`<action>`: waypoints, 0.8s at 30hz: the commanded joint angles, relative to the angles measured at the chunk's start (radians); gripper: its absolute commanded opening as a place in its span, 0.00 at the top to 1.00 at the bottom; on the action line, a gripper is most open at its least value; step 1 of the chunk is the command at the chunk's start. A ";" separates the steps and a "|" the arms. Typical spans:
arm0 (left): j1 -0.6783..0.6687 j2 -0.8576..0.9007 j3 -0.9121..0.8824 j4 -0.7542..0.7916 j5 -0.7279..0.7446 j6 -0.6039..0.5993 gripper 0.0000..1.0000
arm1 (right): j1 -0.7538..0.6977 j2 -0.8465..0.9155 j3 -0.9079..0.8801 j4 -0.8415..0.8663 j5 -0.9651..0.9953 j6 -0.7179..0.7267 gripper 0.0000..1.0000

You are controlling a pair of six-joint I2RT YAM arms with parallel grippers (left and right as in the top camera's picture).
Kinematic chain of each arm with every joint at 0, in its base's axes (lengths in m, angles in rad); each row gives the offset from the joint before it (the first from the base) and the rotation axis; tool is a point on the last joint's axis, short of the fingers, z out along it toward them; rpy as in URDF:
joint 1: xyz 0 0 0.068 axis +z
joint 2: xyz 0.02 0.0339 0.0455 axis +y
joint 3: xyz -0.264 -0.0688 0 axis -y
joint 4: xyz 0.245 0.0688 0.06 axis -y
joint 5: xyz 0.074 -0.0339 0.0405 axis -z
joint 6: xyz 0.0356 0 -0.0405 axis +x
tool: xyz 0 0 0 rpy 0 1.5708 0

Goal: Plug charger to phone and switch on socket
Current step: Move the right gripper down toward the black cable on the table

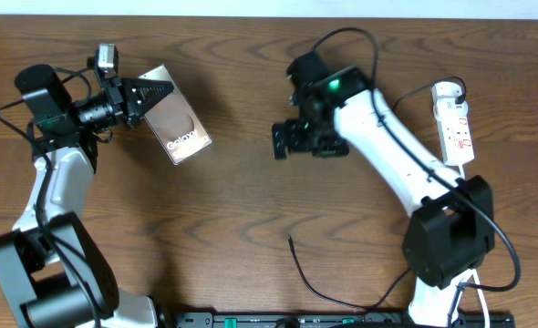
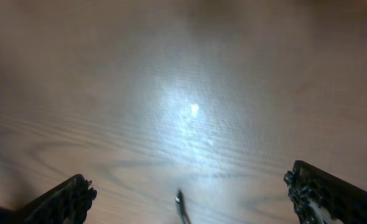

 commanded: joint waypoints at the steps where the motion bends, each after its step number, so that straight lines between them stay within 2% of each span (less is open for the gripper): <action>1: 0.022 0.016 0.007 0.022 0.031 0.016 0.93 | 0.051 -0.012 -0.053 -0.003 0.071 -0.019 0.01; 12: 0.137 0.034 0.007 0.028 0.031 0.014 0.93 | 0.127 -0.012 -0.246 0.035 0.068 0.049 0.01; 24: 0.147 0.034 0.007 0.028 0.031 0.014 0.93 | 0.241 -0.012 -0.380 0.072 0.025 0.084 0.01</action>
